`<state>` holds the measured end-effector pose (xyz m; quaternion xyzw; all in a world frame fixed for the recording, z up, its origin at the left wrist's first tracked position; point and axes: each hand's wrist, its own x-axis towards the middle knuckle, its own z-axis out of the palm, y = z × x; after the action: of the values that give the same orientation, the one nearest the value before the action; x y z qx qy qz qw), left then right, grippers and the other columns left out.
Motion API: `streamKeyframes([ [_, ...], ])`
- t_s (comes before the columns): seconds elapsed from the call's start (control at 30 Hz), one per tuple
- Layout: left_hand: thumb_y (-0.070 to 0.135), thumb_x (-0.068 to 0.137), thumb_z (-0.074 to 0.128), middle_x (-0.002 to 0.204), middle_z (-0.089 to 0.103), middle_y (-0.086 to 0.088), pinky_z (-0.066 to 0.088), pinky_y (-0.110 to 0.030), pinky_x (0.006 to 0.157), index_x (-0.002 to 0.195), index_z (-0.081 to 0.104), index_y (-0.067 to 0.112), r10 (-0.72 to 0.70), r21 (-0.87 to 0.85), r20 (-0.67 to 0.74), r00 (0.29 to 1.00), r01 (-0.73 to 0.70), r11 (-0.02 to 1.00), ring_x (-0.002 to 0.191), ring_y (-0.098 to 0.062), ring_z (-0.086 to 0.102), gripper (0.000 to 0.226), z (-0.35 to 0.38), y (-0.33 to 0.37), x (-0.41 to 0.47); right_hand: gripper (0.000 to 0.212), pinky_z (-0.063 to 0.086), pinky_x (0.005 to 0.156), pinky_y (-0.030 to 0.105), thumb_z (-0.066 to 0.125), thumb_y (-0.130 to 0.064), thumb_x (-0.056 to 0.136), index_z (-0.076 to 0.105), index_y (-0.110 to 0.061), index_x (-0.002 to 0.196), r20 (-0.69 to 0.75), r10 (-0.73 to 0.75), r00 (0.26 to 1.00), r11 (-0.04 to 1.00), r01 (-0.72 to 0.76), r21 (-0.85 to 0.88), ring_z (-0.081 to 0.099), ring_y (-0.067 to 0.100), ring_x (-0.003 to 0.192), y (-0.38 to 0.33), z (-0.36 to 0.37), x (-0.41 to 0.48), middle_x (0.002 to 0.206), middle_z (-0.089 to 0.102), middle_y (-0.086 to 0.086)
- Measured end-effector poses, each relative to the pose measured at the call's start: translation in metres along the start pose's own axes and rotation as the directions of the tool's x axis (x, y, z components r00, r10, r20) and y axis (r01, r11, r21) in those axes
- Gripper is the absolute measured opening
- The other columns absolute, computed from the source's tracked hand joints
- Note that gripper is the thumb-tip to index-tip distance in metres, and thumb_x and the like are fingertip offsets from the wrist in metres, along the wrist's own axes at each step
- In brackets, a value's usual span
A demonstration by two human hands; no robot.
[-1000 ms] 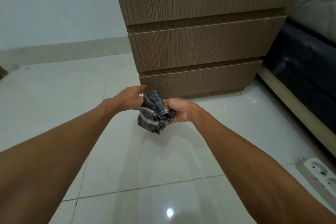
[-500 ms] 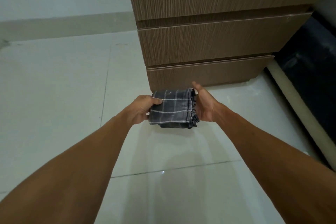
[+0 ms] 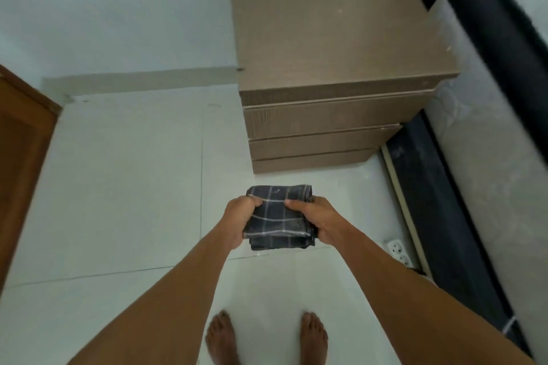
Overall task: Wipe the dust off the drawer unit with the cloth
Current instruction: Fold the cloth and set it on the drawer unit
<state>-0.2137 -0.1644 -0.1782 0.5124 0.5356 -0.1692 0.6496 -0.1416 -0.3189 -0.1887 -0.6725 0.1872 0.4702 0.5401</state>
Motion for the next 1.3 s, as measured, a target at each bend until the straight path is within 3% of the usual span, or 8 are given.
streamKeyframes([
  [0.1,0.010,0.087,0.054,0.103,0.067,-0.010,0.053,-0.046,0.090,0.107,0.060,0.017,0.063,0.017,0.048,0.997,-0.064,0.998,0.096,-0.028,0.065,0.022,-0.009,0.041,-0.047,0.015,0.060,0.065,0.030,0.077,-0.009,0.084,0.069,-0.010,0.097,-0.026,-0.046,0.999,0.998,0.045,-0.040,0.073,0.023,0.082,-0.049,0.005,-0.044,0.096,0.075,0.011],
  [0.27,0.003,0.088,0.056,0.110,0.067,-0.008,0.054,-0.043,0.089,0.118,0.058,0.019,0.163,0.016,0.123,0.979,-0.167,0.986,0.097,-0.025,0.064,0.034,-0.024,0.110,-0.103,0.027,0.060,0.074,0.036,0.078,-0.009,0.082,0.069,-0.006,0.108,-0.111,-0.097,0.989,0.992,0.087,-0.093,0.073,0.027,0.087,-0.127,0.017,-0.095,0.100,0.075,0.013],
  [0.47,0.001,0.086,0.061,0.113,0.067,-0.007,0.057,-0.038,0.081,0.130,0.055,0.018,0.258,-0.031,0.112,0.960,-0.256,0.966,0.095,-0.023,0.067,0.047,-0.034,0.182,-0.122,0.021,0.059,0.080,0.039,0.078,-0.010,0.082,0.068,-0.008,0.100,-0.152,-0.213,0.965,0.975,0.199,-0.101,0.071,0.027,0.089,-0.203,0.031,-0.114,0.099,0.074,0.012],
  [0.7,0.002,0.088,0.061,0.110,0.066,-0.005,0.057,-0.034,0.070,0.135,0.050,0.022,0.312,-0.079,0.041,0.949,-0.308,0.948,0.090,-0.020,0.066,0.052,-0.020,0.237,-0.095,0.024,0.056,0.084,0.040,0.077,-0.012,0.084,0.058,-0.025,0.084,-0.154,-0.305,0.940,0.951,0.292,-0.103,0.067,0.022,0.084,-0.262,0.031,-0.067,0.088,0.068,0.002],
  [0.93,0.001,0.092,0.054,0.106,0.063,-0.002,0.056,-0.039,0.075,0.135,0.049,0.026,0.326,-0.080,-0.069,0.943,-0.331,0.940,0.089,-0.019,0.063,0.050,0.004,0.279,-0.042,0.026,0.058,0.088,0.046,0.074,-0.015,0.085,0.063,-0.018,0.109,-0.145,-0.328,0.933,0.943,0.314,-0.111,0.070,0.024,0.092,-0.296,0.029,0.000,0.105,0.072,0.007],
  [1.13,0.000,0.091,0.054,0.103,0.064,-0.002,0.056,-0.038,0.081,0.135,0.050,0.026,0.352,-0.017,-0.180,0.918,-0.361,0.932,0.090,-0.020,0.064,0.051,0.017,0.299,-0.010,0.020,0.056,0.091,0.046,0.072,-0.014,0.087,0.059,-0.026,0.096,-0.144,-0.395,0.907,0.908,0.363,-0.208,0.067,0.022,0.094,-0.317,0.028,0.039,0.102,0.070,0.002],
  [1.3,0.004,0.089,0.058,0.104,0.067,-0.005,0.057,-0.043,0.085,0.133,0.052,0.026,0.349,0.071,-0.229,0.909,-0.342,0.937,0.094,-0.024,0.066,0.050,0.018,0.298,0.004,0.023,0.056,0.088,0.047,0.071,-0.023,0.087,0.066,-0.022,0.109,-0.134,-0.472,0.871,0.826,0.383,-0.414,0.067,0.021,0.095,-0.322,0.031,0.051,0.102,0.071,-0.001],
])
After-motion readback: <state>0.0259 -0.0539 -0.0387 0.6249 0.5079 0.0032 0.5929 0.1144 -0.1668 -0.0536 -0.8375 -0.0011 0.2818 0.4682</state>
